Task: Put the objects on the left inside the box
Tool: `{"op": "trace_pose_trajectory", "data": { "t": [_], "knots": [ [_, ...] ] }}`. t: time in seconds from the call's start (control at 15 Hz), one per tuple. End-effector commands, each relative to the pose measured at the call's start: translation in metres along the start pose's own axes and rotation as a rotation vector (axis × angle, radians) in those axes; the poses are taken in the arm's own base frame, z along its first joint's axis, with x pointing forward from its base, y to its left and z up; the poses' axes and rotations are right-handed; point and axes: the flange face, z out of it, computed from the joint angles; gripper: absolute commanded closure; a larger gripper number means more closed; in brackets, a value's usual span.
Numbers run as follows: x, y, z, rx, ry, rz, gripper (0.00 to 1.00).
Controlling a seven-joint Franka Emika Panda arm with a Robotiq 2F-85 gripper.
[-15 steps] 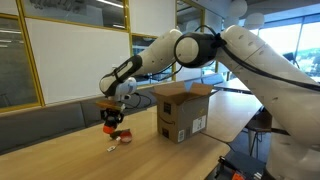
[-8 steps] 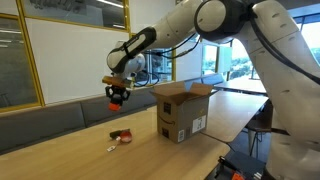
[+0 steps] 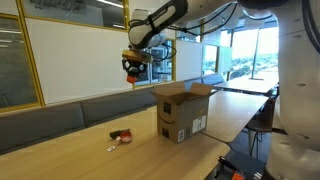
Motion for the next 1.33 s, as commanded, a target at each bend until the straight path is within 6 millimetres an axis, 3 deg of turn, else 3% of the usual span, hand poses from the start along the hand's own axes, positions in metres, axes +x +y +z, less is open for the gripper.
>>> {"op": "trace_pose_trajectory", "data": {
  "t": [0.0,0.33,0.47,0.6,0.8,1.27],
  "knots": [
    [0.022,0.053,-0.072,0.006,0.183,0.005,0.67],
    [0.051,0.141,-0.138,-0.048,0.382,0.031,0.67],
    [0.058,0.174,-0.151,-0.057,0.422,0.055,0.67],
    [0.062,0.199,-0.15,-0.063,0.425,0.077,0.67],
    [0.064,0.229,-0.127,-0.074,0.401,0.094,0.67],
    [0.05,0.277,-0.042,-0.105,0.277,0.119,0.67]
  ]
}}
